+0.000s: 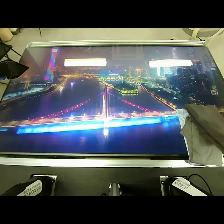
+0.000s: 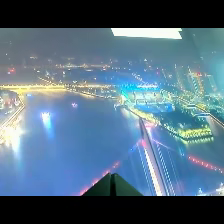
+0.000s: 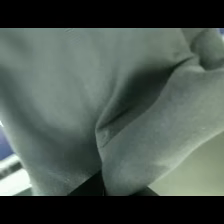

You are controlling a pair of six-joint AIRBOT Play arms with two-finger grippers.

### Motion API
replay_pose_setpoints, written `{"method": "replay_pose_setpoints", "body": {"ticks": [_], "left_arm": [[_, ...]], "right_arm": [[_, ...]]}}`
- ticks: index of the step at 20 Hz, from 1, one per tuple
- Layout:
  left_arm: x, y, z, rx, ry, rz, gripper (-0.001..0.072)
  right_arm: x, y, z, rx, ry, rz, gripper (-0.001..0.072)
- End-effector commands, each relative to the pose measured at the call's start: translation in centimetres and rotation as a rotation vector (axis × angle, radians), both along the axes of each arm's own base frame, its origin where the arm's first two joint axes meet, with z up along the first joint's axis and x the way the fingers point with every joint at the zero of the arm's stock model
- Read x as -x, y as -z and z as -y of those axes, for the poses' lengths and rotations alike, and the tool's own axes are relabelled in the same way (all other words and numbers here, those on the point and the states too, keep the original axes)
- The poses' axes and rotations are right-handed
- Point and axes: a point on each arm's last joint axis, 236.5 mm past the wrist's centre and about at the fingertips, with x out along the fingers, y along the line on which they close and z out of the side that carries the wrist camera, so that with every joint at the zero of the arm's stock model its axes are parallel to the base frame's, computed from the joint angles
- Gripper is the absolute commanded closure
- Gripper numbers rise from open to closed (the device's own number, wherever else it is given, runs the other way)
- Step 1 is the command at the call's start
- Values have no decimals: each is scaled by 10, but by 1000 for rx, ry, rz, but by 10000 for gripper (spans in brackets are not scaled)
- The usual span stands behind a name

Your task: Fold the shirts.

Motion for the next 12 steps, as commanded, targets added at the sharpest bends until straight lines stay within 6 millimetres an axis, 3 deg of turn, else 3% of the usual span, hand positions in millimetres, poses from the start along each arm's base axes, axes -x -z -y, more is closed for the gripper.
{"method": "replay_pose_setpoints", "body": {"ticks": [1,7,8,9,10,12], "left_arm": [[0,0,0,1,1,1,678],[1,-1,4,3,10,0,678],[1,-1,9,4,20,0,678],[1,-1,13,3,31,0,678],[2,-1,18,3,44,0,678],[3,-3,30,13,70,5,678]], "right_arm": [[28,44,-4,18,3,-94,680],[34,88,-10,8,2,-106,678],[34,94,-11,8,2,-106,617],[34,97,-10,15,2,-101,356],[32,96,-7,27,-3,-92,3],[20,80,11,95,-79,-42,5]]}}
